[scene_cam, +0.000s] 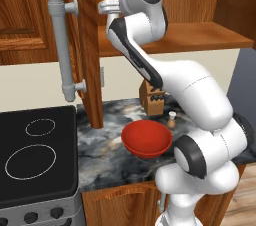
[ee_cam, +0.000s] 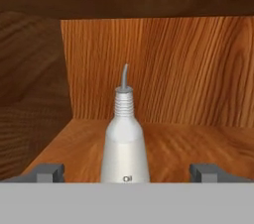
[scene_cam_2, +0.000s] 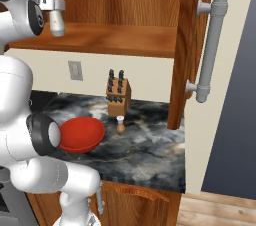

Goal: Retrieve the bottle and the shaker from the cabinet and place them next to the mixing bowl on the counter. Then add garlic from the fridge to the mixing bowl.

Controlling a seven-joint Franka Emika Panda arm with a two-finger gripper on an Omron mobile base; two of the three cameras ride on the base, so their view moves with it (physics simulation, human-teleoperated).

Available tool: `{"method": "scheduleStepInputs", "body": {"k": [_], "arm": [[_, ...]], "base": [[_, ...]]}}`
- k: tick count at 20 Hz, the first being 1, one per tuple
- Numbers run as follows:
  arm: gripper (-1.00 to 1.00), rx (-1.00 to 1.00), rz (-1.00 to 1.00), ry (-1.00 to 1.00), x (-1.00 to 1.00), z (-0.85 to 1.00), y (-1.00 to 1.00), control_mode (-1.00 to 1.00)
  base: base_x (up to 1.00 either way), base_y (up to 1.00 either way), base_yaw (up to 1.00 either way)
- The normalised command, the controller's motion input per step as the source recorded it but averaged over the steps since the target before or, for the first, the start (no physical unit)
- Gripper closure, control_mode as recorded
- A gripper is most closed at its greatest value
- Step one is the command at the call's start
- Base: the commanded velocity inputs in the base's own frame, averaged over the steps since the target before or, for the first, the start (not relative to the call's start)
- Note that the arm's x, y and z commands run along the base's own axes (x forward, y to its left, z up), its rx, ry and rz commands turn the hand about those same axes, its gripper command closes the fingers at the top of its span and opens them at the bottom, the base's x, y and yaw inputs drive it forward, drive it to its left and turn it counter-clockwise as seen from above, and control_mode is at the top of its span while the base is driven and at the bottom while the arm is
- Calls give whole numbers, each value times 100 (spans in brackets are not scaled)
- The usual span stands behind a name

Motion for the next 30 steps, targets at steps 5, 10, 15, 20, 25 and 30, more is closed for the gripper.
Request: {"method": "scheduleStepInputs", "body": {"k": [5, 10, 15, 20, 25, 30], "arm": [[-100, 0, 0, 0, 16, -14, 0, -100], [-100, 0, 0, 0, 16, -7, 1, -100], [-100, 0, 0, 0, 18, -4, 4, -100], [-100, 0, 0, 0, 16, -8, 12, -100], [-100, 0, 0, 0, 18, -10, 13, -100], [-100, 0, 0, 0, 17, -7, 3, -100]], "base": [[0, 0, 0], [0, 0, 0], [0, 0, 0], [0, 0, 0], [0, 0, 0], [0, 0, 0]]}}
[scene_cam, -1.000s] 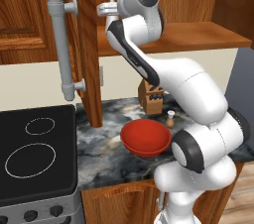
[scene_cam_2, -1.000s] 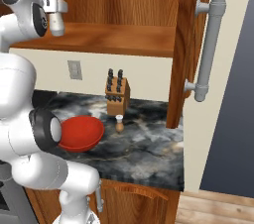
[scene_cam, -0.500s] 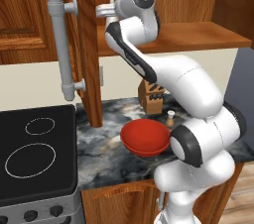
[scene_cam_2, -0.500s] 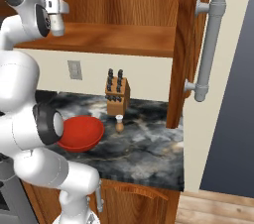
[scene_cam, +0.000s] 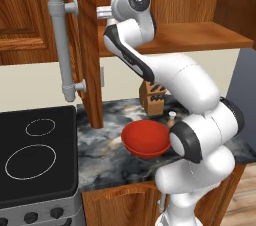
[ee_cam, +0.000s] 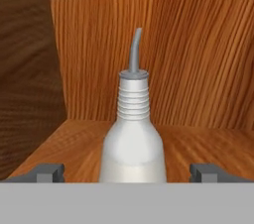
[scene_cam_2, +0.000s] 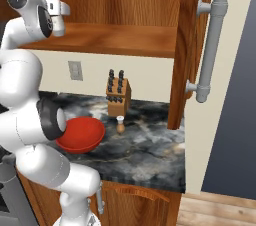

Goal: Retrieve the bottle and the shaker from the cabinet and place them next to the mixing bowl on the counter. Then add garlic from the fridge to the mixing bowl.

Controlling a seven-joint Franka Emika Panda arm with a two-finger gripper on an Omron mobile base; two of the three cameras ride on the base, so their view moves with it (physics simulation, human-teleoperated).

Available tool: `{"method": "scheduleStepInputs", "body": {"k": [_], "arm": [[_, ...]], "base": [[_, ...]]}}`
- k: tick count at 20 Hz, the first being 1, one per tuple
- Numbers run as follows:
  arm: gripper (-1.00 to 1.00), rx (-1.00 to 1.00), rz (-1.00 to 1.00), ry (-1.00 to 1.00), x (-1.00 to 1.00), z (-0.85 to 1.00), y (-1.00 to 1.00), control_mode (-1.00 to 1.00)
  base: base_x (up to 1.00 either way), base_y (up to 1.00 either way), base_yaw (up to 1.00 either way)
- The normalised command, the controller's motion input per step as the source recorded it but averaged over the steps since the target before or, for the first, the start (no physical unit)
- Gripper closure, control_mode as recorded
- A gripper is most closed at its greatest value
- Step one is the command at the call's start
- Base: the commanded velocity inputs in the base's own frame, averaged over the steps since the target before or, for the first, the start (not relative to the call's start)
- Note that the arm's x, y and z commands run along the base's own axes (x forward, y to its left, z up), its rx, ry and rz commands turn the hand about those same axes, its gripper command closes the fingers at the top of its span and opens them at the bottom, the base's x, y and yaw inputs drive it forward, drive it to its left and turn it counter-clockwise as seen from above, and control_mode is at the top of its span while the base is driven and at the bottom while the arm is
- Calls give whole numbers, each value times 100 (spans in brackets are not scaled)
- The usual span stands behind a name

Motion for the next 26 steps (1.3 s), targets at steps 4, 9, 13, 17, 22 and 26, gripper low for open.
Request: {"method": "scheduleStepInputs", "body": {"k": [4, 9, 13, 17, 22, 26], "arm": [[-100, 0, 0, 0, 14, -6, 0, -100], [-100, 0, 0, 0, 5, -5, 0, -100], [-100, 0, 0, 0, 2, -7, 0, -100], [-100, 0, 0, 0, 4, -5, 0, -100], [-100, 0, 0, 0, 6, -1, 0, -100], [-100, 0, 0, 0, 7, 0, 0, -100]], "base": [[0, 0, 0], [0, 0, 0], [0, 0, 0], [0, 0, 0], [0, 0, 0], [0, 0, 0]]}}
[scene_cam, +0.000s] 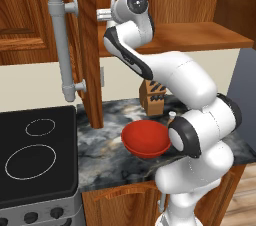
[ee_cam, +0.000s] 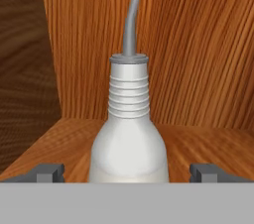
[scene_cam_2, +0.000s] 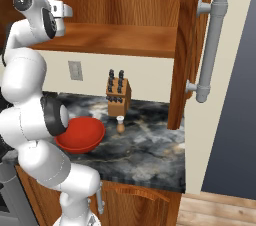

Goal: Retrieve the bottle and the shaker from the cabinet and place them next to the mixing bowl on the counter. Then add garlic from the fridge to the mixing bowl.

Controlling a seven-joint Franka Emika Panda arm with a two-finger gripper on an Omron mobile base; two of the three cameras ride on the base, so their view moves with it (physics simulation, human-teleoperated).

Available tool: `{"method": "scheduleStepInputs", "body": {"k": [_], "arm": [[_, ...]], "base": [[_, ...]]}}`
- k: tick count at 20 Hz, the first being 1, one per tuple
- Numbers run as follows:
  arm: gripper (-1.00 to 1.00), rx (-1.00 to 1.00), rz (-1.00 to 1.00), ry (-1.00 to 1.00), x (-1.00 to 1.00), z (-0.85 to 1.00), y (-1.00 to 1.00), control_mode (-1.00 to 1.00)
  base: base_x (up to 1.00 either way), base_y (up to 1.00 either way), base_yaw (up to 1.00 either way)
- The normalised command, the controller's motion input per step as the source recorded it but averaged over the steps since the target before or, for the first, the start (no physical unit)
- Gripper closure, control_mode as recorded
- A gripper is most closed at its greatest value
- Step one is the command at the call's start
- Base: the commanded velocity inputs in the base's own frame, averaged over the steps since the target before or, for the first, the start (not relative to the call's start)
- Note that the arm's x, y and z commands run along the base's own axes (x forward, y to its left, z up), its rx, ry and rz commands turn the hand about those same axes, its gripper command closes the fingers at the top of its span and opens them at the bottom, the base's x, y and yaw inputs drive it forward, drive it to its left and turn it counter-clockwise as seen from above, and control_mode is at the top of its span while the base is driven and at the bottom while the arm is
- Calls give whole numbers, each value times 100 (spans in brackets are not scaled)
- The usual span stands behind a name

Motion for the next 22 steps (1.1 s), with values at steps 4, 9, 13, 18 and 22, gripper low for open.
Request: {"method": "scheduleStepInputs", "body": {"k": [4, 9, 13, 18, 22], "arm": [[-100, 0, 0, 0, 8, -1, 0, -100], [100, 0, 0, 0, 11, -2, 0, -100], [100, 0, 0, 0, 13, -1, 1, -100], [100, 0, 0, 0, 4, 0, 1, -100], [100, 0, 0, 0, 0, 0, 0, -100]], "base": [[0, 0, 0], [0, 0, 0], [0, 0, 0], [0, 0, 0], [0, 0, 0]]}}
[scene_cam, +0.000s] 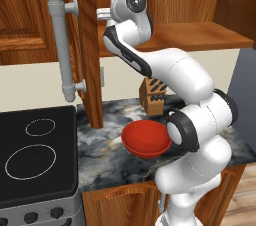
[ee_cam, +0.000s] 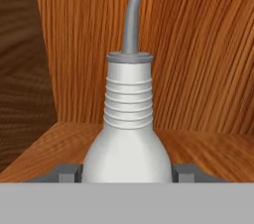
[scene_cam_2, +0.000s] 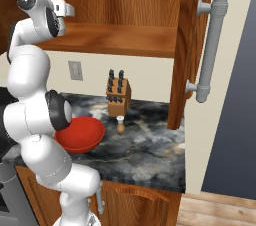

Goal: Retrieve the bottle and the shaker from the cabinet and place them next to the mixing bowl on the counter. Then add garlic from the fridge to the mixing bowl.

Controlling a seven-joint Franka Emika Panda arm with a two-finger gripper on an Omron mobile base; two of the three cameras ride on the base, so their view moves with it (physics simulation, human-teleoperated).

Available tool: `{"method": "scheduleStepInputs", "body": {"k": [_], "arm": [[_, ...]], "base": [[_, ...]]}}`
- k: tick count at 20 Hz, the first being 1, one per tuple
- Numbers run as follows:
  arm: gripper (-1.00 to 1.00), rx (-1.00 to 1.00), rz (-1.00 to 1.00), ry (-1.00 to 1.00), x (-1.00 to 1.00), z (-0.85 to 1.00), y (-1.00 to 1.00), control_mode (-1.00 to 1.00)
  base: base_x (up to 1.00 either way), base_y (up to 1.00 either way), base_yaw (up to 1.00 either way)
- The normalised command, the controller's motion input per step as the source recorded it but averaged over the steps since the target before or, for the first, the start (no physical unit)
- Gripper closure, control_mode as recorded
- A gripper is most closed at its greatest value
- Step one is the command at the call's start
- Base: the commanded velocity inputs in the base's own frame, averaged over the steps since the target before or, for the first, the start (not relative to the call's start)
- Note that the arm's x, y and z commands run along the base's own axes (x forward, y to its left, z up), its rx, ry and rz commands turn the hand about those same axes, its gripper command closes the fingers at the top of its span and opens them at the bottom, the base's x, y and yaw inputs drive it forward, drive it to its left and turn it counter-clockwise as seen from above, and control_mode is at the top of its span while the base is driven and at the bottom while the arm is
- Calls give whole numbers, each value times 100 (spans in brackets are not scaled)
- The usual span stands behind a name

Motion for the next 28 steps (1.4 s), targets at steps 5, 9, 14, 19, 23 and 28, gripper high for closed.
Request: {"method": "scheduleStepInputs", "body": {"k": [5, 9, 14, 19, 23, 28], "arm": [[100, 0, 0, 0, -1, -9, 0, -100], [100, 3, -3, -5, -35, -7, -4, -100], [100, 1, -1, -3, -60, -38, -3, -100], [100, 8, 0, -3, -80, -20, -44, -100], [100, 14, 0, -11, -95, -16, -65, -100], [100, 15, 0, -7, -88, -20, -78, -100]], "base": [[0, 0, 0], [0, 0, 0], [0, 0, 0], [0, 0, 0], [0, 0, 0], [0, 0, 0]]}}
